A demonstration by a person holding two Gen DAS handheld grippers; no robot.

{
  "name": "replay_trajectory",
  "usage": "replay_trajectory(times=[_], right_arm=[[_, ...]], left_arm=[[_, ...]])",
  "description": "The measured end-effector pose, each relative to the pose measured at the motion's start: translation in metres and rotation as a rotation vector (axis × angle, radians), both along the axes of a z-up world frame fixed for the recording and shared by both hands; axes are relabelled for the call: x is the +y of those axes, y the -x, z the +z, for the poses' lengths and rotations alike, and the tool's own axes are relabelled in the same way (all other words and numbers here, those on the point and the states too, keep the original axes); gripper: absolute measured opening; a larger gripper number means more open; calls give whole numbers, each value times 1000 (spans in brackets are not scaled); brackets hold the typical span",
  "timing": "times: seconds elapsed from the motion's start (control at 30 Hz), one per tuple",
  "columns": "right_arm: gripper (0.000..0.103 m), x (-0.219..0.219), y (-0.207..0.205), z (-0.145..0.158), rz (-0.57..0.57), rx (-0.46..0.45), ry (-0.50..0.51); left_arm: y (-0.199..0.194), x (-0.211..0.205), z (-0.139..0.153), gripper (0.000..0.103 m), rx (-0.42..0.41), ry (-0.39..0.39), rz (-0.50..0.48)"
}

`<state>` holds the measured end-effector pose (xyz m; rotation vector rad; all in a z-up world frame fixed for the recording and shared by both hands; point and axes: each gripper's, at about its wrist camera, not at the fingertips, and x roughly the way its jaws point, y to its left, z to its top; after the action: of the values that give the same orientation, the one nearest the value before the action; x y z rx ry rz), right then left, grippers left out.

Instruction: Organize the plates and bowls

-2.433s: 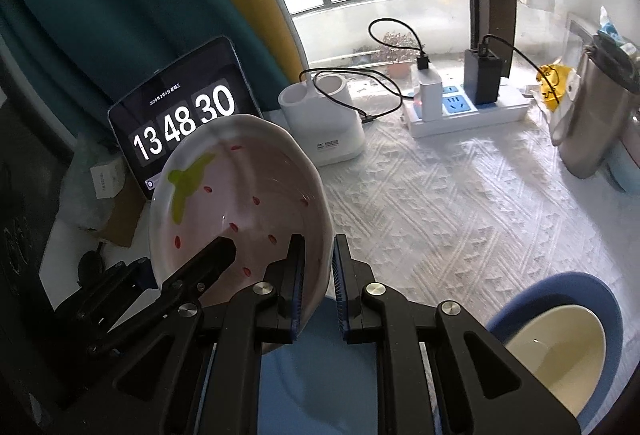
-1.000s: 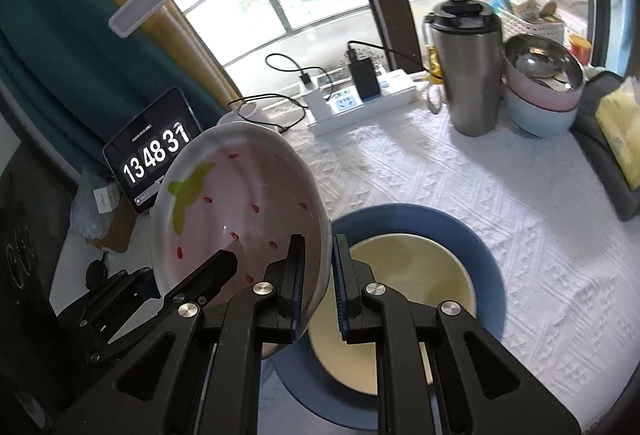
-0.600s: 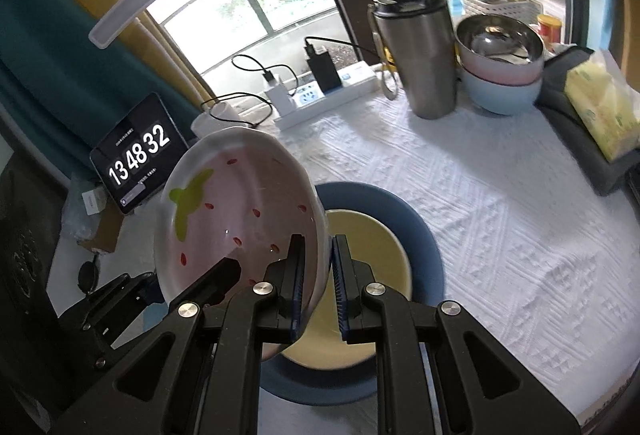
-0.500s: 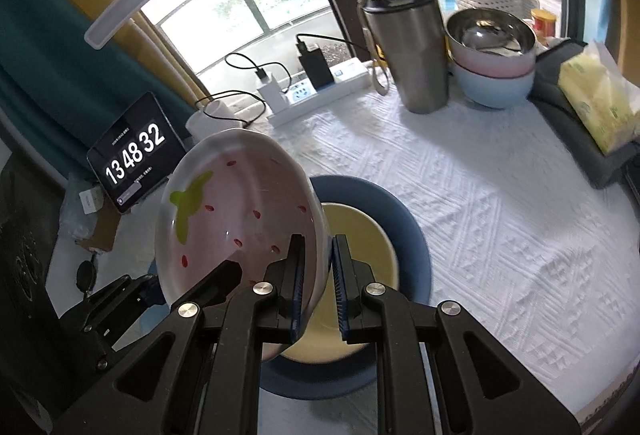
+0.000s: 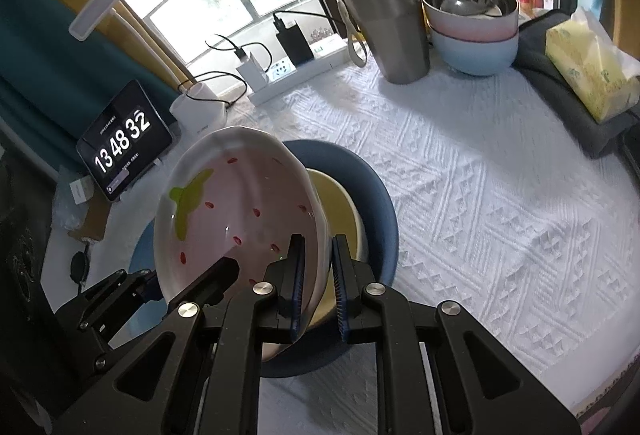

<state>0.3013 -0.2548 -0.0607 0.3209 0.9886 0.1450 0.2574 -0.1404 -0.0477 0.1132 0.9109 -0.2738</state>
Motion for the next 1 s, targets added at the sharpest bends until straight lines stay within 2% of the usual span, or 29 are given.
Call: replay_trajectory(times=[0.47, 0.77, 0.8, 1.0], right_arm=[[17, -2, -4, -8, -6, 54, -27], [19, 0, -2, 3, -26, 15, 33], [23, 0, -2, 3, -31, 16, 45], [23, -4, 1, 7, -31, 2, 35]], left_arm=[[-5, 6, -6, 31, 24, 13, 4], [-6, 14, 2, 32, 1, 25, 16], [-5, 15, 2, 32, 0, 26, 16], [-4, 19, 6, 32, -9, 38, 17]])
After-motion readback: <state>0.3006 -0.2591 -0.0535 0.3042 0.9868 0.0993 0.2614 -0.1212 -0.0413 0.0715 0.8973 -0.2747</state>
